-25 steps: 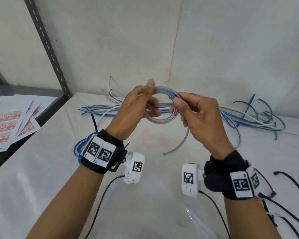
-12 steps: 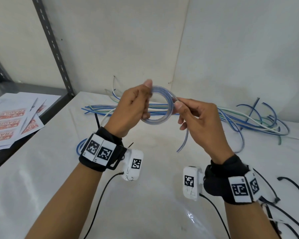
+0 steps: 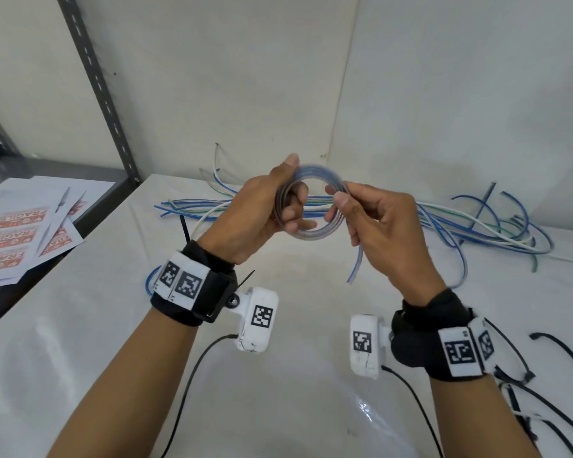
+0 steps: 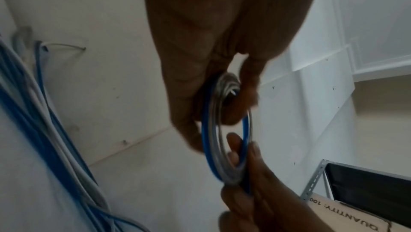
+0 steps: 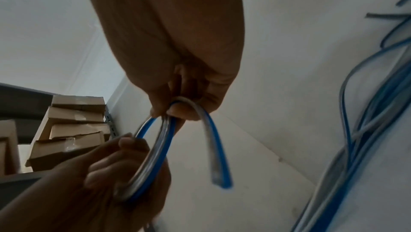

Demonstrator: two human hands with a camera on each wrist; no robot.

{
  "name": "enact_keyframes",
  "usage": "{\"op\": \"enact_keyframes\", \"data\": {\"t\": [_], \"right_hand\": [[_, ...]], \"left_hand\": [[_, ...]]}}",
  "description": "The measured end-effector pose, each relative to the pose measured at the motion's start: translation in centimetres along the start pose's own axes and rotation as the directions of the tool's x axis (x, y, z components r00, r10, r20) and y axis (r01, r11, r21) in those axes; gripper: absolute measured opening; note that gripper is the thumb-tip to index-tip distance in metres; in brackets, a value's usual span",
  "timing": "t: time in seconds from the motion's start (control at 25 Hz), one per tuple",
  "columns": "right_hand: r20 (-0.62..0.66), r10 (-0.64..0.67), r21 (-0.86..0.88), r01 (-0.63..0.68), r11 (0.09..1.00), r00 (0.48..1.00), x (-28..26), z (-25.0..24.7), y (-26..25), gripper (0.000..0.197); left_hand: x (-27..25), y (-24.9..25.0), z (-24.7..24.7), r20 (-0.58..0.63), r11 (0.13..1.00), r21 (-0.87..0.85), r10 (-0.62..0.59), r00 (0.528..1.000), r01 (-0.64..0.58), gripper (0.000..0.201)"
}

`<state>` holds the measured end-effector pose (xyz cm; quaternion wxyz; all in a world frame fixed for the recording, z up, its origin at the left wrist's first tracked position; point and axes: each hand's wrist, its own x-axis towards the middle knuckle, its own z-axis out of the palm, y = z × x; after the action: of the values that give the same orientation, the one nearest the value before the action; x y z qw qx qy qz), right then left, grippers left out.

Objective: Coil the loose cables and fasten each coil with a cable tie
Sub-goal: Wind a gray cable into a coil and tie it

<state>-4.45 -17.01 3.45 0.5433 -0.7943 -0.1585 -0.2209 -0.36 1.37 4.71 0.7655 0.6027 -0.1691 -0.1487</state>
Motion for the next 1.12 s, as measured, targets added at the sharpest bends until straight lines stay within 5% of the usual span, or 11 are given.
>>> {"op": "enact_keyframes", "data": {"t": [0.16, 0.36, 0.56, 0.8, 1.0, 1.12], "right_hand": [[0.190, 0.017, -0.150, 0.012, 0.989, 0.982, -0.1, -2.2, -0.7, 0.019], [0.293, 0.078, -0.271, 0.005, 0.963, 0.953, -0.3, -2.7, -0.7, 0.017], [0.132, 0.067, -0.148, -0.047, 0.988, 0.989, 0.0, -1.8, 0.1, 0.023], [0.014, 0.150, 0.198, -0.149, 0.969, 0.989, -0.1, 0.9, 0.1, 0.022], [-0.041, 0.078, 0.132, -0.071, 0.989, 0.996, -0.1, 1.4, 0.2, 0.017], [-0.007, 0.016, 0.036, -0.016, 0.999, 1.000, 0.1, -0.4, 0.1, 0.017]], "left_hand": [[-0.9, -0.2, -0.3, 0.102, 0.950, 0.307, 0.025, 0.995, -0.055, 0.041], [-1.0, -0.7, 0.2, 0.167, 0.924, 0.377, -0.005, 0.986, -0.059, 0.041], [-0.5, -0.9, 0.6, 0.059, 0.966, 0.208, 0.147, 0.987, -0.156, 0.044], [0.1, -1.1, 0.9, -0.071, 0.968, -0.066, 0.239, 0.968, -0.244, 0.040], [0.3, -1.7, 1.5, -0.098, 0.961, -0.097, 0.250, 0.963, -0.260, 0.040], [0.1, -1.2, 1.0, -0.028, 0.985, -0.018, 0.171, 0.985, -0.172, 0.041]]}}
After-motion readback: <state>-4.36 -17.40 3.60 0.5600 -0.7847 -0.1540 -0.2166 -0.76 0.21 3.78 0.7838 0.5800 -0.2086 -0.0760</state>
